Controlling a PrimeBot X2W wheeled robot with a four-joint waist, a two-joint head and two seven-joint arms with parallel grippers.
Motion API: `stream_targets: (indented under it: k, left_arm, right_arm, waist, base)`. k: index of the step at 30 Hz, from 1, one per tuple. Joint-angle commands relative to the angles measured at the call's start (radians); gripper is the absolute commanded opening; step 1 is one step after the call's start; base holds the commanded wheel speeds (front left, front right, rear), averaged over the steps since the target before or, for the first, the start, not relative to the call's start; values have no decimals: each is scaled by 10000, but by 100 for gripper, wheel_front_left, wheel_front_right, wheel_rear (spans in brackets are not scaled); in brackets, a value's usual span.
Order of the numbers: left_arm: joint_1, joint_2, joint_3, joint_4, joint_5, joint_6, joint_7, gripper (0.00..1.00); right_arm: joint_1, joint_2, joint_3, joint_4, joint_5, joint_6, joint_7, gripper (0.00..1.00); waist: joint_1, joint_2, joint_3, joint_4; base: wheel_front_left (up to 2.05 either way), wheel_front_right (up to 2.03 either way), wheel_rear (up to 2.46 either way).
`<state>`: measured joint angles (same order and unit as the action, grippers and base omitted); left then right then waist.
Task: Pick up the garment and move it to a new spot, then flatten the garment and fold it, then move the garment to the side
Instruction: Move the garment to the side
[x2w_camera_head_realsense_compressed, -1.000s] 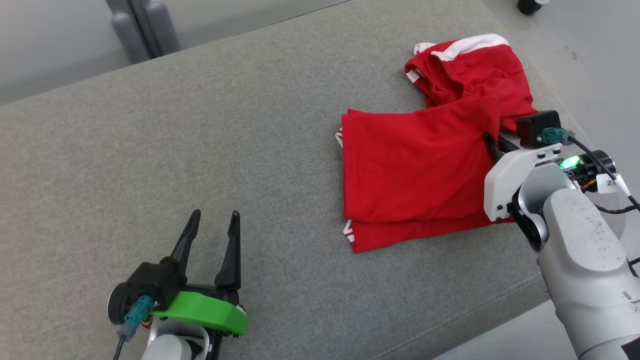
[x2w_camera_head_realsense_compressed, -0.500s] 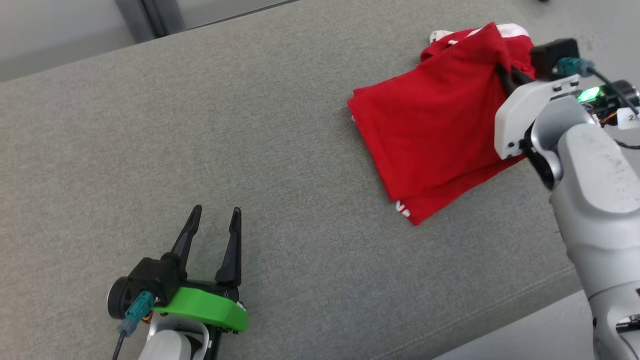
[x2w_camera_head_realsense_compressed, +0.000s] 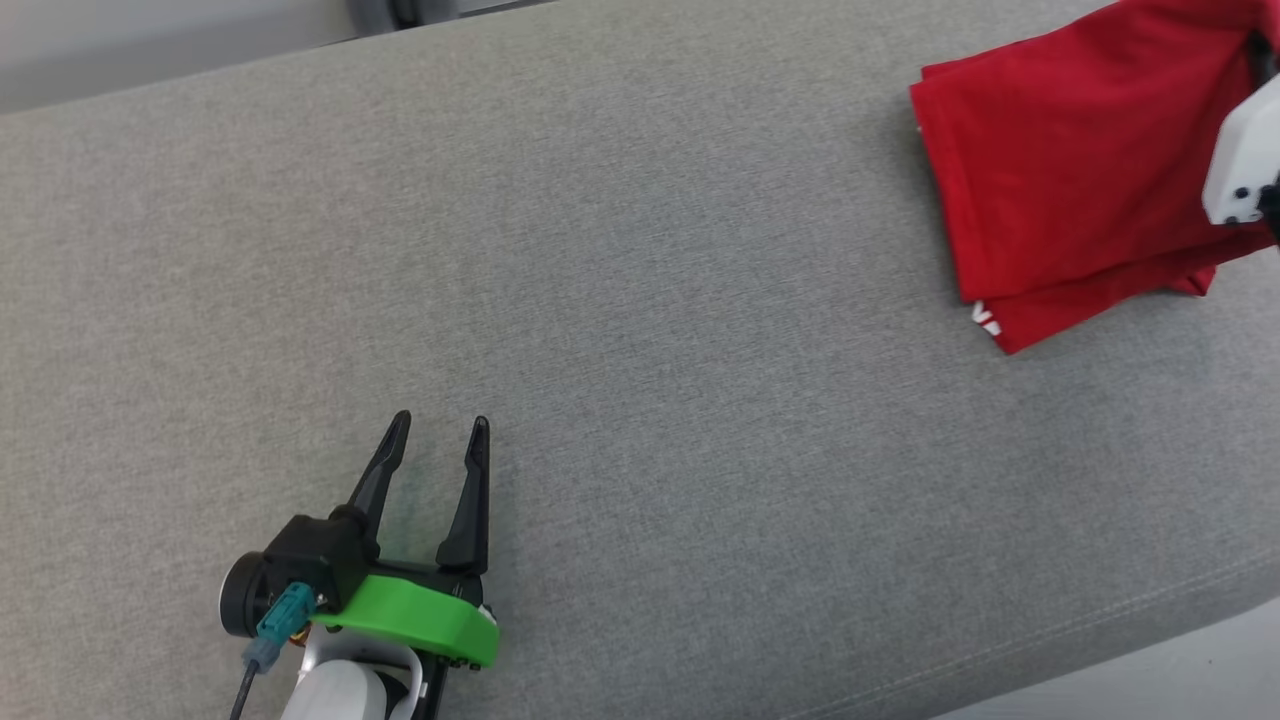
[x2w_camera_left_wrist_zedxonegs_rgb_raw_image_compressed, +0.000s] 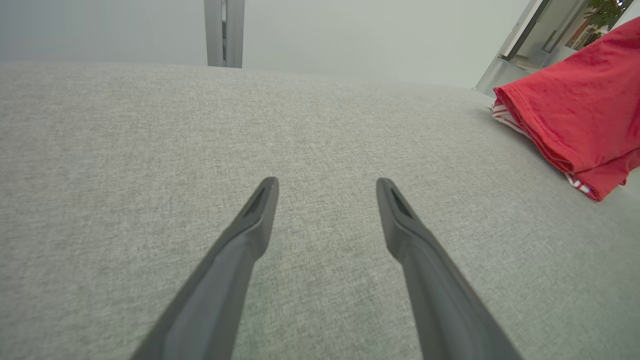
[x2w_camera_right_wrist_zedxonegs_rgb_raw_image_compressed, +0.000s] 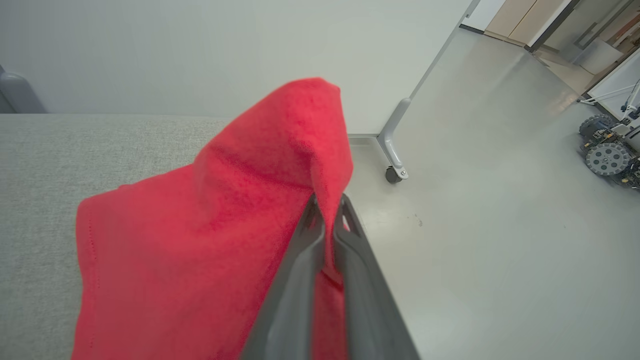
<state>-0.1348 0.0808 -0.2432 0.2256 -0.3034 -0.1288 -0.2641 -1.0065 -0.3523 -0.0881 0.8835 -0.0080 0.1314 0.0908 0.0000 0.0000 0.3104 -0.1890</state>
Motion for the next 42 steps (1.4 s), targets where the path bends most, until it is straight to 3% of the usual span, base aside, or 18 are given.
stream_targets:
  k: [1, 2, 4, 5, 13, 20, 31, 42]
  left_arm:
    - [-190, 104, -5, -26, 73, -34, 1, 100]
    - [-200, 115, -24, -25, 76, -34, 1, 100]
    - [-232, 133, -53, -26, 65, -34, 1, 100]
    - [-243, 137, -66, -27, 67, -34, 1, 100]
    - [-225, 182, -54, 44, 136, -34, 1, 100]
    - [-184, 149, -50, 106, 123, -34, 1, 100]
    - [36, 104, 356, 65, 87, -34, 3, 100]
    - [589, -104, 1230, 313, -4, -30, 3, 100]
  right_arm:
    - [-154, -119, -175, 112, -174, -18, -171, 0]
    - [-166, -218, -266, 213, -261, -18, -210, 0]
    - [-206, -340, -529, 412, -491, -18, -417, 35]
    - [-210, -362, -697, 518, -618, -18, -523, 100]
    - [274, -107, -1873, 1052, -1612, -18, -1126, 100]
    - [308, 184, -2189, 1337, -2097, -18, -1635, 100]
    - [283, 897, -1660, 1516, -2384, -18, -2778, 100]
    - [1454, 2146, -935, 889, -1758, -18, -3555, 100]
  waist:
    - [0, 0, 147, 176]
    - [0, 0, 177, 210]
    - [0, 0, 229, 268]
    - [0, 0, 246, 294]
    - [0, 0, 208, 309]
    - [0, 0, -155, 278]
    - [0, 0, -1112, 514]
    - [0, 0, -2512, 1209]
  base:
    - [0, 0, 0]
    - [0, 0, 0]
    - [0, 0, 0]
    - [0, 0, 0]
    - [0, 0, 0]
    - [0, 0, 0]
    - [0, 0, 0]
    - [0, 0, 0]
